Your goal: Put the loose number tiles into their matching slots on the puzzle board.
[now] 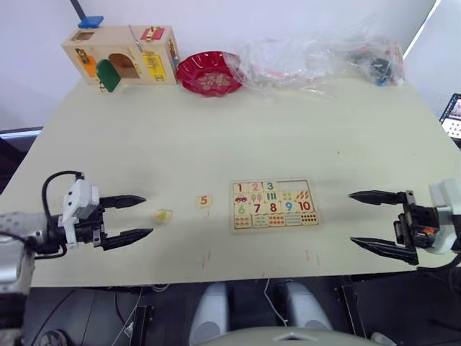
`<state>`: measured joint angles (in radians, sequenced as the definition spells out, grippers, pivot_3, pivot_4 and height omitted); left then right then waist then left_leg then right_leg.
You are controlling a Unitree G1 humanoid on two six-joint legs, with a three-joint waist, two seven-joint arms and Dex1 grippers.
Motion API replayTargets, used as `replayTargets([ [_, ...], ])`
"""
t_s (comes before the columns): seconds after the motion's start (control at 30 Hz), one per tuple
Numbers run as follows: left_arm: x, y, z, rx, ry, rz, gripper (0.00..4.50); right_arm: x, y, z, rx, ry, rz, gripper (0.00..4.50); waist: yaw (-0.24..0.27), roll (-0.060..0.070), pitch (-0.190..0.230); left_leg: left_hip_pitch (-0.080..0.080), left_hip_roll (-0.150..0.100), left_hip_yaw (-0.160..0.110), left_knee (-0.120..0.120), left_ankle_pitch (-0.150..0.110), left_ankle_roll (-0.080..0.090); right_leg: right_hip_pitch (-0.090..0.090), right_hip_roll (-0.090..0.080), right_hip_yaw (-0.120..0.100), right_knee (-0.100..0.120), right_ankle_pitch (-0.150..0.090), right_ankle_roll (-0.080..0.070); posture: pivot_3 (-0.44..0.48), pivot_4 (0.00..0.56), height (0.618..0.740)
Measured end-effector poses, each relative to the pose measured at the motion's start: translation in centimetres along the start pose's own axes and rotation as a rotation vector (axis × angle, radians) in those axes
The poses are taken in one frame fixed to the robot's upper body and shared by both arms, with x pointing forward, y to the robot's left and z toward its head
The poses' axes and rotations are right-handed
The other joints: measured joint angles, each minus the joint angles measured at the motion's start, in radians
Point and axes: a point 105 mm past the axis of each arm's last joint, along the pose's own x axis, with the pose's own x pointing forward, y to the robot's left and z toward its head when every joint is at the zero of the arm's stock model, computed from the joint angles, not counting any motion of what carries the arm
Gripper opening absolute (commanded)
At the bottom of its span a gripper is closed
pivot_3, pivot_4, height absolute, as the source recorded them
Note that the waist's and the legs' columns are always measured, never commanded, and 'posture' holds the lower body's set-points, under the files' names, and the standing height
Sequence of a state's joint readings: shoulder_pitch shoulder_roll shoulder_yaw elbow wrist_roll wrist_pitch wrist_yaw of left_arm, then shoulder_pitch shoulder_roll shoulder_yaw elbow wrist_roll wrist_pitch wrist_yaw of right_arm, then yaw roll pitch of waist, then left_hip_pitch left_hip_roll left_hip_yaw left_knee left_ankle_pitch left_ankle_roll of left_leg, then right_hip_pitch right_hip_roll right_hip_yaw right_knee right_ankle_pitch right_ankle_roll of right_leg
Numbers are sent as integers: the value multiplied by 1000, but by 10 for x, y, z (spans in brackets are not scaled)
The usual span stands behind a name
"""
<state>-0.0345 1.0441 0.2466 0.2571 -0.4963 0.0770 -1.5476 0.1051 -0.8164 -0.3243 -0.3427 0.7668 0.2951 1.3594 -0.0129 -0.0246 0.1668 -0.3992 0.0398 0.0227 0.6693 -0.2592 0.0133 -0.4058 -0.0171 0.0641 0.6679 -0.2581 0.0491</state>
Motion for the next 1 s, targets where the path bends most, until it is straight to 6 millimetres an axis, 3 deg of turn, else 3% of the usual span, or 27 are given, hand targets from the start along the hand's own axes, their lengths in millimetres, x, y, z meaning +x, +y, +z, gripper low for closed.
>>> replayTargets([
  [0.1,0,9,1,29,35,-48,4353,2,0,-1,-3,0,6,4500,2,1,0,0,0,0,0,0,0,0,-1,0,0,0,0,0,150,740],
  [0.23,14,21,1,93,47,-95,4353,3,0,-2,-13,-11,-6,4500,4,0,0,-1,0,0,0,0,0,0,0,0,0,0,1,0,150,740],
  [0.37,24,21,-8,143,129,-174,4353,3,0,-3,-8,-14,-16,4500,-1,1,0,-1,0,0,0,0,0,0,0,1,0,0,0,0,150,740],
  [0.7,32,37,-15,249,179,-176,4353,6,3,-2,-13,-18,-25,4500,2,0,0,-1,-1,0,1,0,0,0,0,0,0,0,1,0,150,740],
  [0.77,32,38,-14,271,185,-177,3619,6,3,-3,-11,-18,-29,4500,2,0,0,-1,0,0,1,0,0,0,0,0,0,0,1,0,150,740],
  [1.0,32,39,-16,303,195,-177,3619,6,4,-3,-7,-18,-37,4500,2,0,0,-1,0,0,1,0,0,0,0,0,1,0,1,0,150,740],
])
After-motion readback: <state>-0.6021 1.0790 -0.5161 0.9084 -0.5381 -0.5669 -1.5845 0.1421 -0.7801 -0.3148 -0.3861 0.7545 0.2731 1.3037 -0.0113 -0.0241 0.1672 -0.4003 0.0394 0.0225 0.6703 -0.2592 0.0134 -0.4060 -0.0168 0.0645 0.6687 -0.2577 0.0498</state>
